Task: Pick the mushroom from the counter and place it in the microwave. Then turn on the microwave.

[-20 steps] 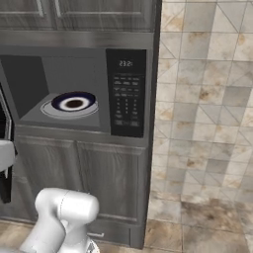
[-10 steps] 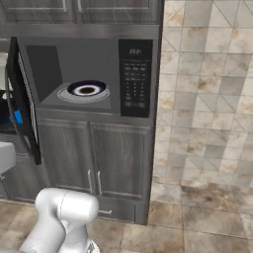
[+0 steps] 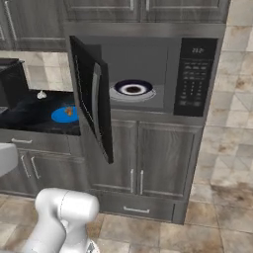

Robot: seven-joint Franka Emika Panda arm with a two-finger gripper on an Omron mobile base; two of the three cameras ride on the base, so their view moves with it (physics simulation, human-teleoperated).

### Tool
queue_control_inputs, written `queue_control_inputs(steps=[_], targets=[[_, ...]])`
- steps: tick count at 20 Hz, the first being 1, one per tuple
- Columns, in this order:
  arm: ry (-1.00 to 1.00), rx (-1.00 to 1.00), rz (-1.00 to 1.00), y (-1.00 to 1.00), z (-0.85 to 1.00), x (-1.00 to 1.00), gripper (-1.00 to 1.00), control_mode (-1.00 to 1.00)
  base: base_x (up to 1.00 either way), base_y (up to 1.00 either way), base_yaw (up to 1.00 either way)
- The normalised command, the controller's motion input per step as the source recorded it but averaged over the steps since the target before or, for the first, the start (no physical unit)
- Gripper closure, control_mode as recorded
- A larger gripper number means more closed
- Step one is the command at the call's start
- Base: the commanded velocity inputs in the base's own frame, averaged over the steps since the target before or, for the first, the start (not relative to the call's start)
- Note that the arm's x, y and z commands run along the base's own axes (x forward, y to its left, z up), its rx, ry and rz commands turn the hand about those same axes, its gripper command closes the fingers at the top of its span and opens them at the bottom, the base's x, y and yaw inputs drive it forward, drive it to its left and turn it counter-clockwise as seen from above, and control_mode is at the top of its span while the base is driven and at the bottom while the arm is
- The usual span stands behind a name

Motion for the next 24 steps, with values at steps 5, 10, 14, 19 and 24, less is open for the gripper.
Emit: queue_control_inputs(steps=[5,10,14,19,24], targets=[[0.00,0.00,0.00,0.00,0.00,0.00,-1.00,1.00,-0.05,1.00,0.00],[0.00,0.00,0.00,0.00,0.00,0.00,-1.00,1.00,0.00,0.96,0.00],[0.00,0.00,0.00,0.00,0.00,0.00,-1.00,1.00,0.10,0.78,0.00],[0.00,0.00,0.00,0.00,0.00,0.00,-1.00,1.00,0.54,0.22,0.00],[0.00,0.00,0.00,0.00,0.00,0.00,-1.00,1.00,0.68,0.00,0.00]])
